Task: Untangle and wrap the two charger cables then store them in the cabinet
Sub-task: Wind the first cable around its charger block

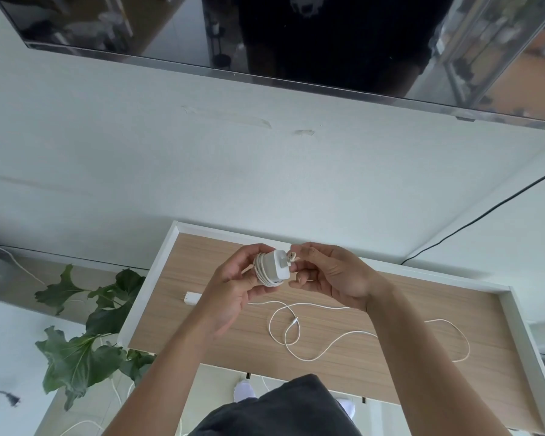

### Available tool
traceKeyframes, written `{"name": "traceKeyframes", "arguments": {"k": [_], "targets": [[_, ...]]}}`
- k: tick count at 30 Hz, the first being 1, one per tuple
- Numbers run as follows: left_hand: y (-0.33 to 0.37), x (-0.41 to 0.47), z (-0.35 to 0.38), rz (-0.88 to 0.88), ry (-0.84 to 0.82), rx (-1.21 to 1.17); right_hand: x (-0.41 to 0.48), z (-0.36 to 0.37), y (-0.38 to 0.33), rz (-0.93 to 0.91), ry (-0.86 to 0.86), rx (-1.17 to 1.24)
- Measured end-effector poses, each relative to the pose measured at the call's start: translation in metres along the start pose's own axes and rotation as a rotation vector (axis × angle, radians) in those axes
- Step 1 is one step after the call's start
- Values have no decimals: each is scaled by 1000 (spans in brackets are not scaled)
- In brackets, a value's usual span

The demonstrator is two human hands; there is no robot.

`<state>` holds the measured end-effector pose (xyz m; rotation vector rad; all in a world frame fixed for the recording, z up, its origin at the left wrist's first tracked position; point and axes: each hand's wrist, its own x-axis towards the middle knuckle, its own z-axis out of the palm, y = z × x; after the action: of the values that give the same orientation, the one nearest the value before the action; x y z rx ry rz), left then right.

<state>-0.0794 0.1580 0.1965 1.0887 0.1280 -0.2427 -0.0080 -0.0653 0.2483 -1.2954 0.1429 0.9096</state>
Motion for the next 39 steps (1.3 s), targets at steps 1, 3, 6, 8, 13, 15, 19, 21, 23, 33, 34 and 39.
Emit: {"name": "traceKeyframes", "arguments": {"k": [1,3,6,8,13,15,19,21,23,33,34,39], "targets": [[0,1,-1,2,-1,23,0,0,-1,25,-7,41],[1,2,-3,12,-7,77,1,-1,-3,72,0,99],[1,3,-4,-2,-48,114,4,-4,-3,129,-29,95],[-1,3,-2,-46,-82,41,5,-6,-3,143,-81,99],[-9,5,-1,-154,-99,-188,4,-13,-1,97,-181,165],[-12,6,0,-178,-90,-264,6,-16,0,86,-190,193],[-18,9,4,-213,-54,-390,10,-20,1,92,-190,165],[-20,10,5,-245,-23,-433,9,-22,-2,104,-182,107],[-21,11,5,-263,-15,-459,10,-24,-4,116,-132,22],[-13,18,-6,-326,-43,-407,17,-16,-12,-55,136,76],[-14,18,-5,-332,-57,-405,19,-13,-12,-64,150,90],[-18,16,2,-348,-69,-445,25,-1,-9,-78,227,68]]}}
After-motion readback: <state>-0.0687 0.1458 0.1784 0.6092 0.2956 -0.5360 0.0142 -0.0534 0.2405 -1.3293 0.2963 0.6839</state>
